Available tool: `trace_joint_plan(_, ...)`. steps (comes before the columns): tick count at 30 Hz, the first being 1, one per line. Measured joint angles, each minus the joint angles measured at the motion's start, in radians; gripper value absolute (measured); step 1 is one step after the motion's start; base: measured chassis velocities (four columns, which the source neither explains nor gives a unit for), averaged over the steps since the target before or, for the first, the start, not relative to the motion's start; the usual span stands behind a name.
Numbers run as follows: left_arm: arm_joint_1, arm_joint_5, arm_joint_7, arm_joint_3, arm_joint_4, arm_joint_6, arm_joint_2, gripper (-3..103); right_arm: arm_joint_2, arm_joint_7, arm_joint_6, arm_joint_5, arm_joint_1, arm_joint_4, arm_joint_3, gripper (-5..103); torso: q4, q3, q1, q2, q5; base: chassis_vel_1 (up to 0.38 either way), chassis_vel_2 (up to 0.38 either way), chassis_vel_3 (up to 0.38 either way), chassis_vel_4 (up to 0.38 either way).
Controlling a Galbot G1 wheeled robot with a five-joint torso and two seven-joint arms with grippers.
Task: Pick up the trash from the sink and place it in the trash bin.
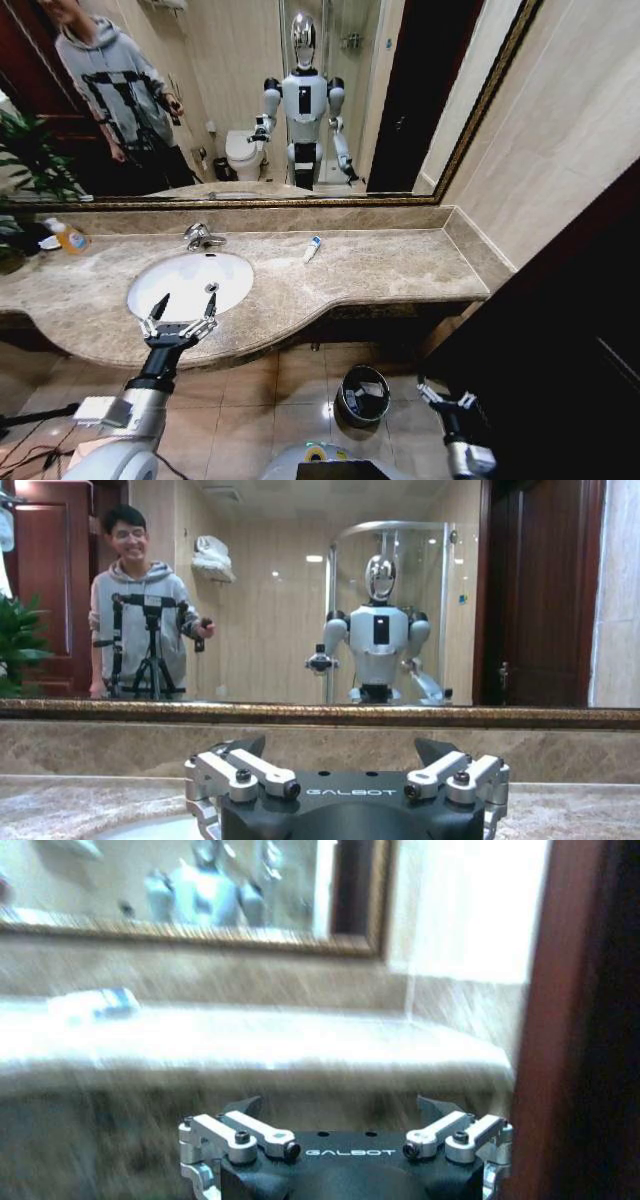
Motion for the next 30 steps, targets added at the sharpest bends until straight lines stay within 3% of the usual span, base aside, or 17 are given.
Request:
trace_joint_plan(8,0.000,0.000,0.000,0.000,0.000,0.000,0.000,100,-0.004,-0.061,-0.182,-0.013,0.080,0.210,-0.023,100,-0.0001,0.000,0.000,0.000,0.0002,0.000,0.000,0.000,0.000)
trace_joint_plan(9,0.000,0.000,0.000,0.000,0.000,0.000,0.000,100,-0.004,-0.061,-0.182,-0.013,0.080,0.210,-0.023,100,-0.0001,0.000,0.000,0.000,0.0002,0.000,0.000,0.000,0.000)
trace_joint_plan(13,0.000,0.000,0.000,0.000,0.000,0.000,0.000,100,-0.065,-0.056,-0.310,-0.030,0.241,0.221,-0.084,100,0.0002,0.000,0.000,0.000,0.0003,0.000,0.000,0.000,0.000)
trace_joint_plan(19,0.000,0.000,0.000,0.000,0.000,0.000,0.000,100,-0.097,-0.007,-0.440,-0.046,0.370,0.193,-0.188,100,-0.0001,0.000,0.000,0.000,0.0001,0.000,0.000,0.000,0.000)
trace_joint_plan(24,0.000,0.000,0.000,0.000,0.000,0.000,0.000,100,-0.152,0.024,-0.471,-0.058,0.481,0.104,-0.297,100,-0.0001,0.000,0.000,0.000,0.0003,0.000,0.000,0.000,0.000)
trace_joint_plan(30,0.000,0.000,0.000,0.000,0.000,0.000,0.000,100,-0.195,0.076,-0.520,-0.046,0.765,-0.061,-0.520,100,0.0000,0.000,0.000,0.000,-0.0001,0.000,0.000,0.000,0.000)
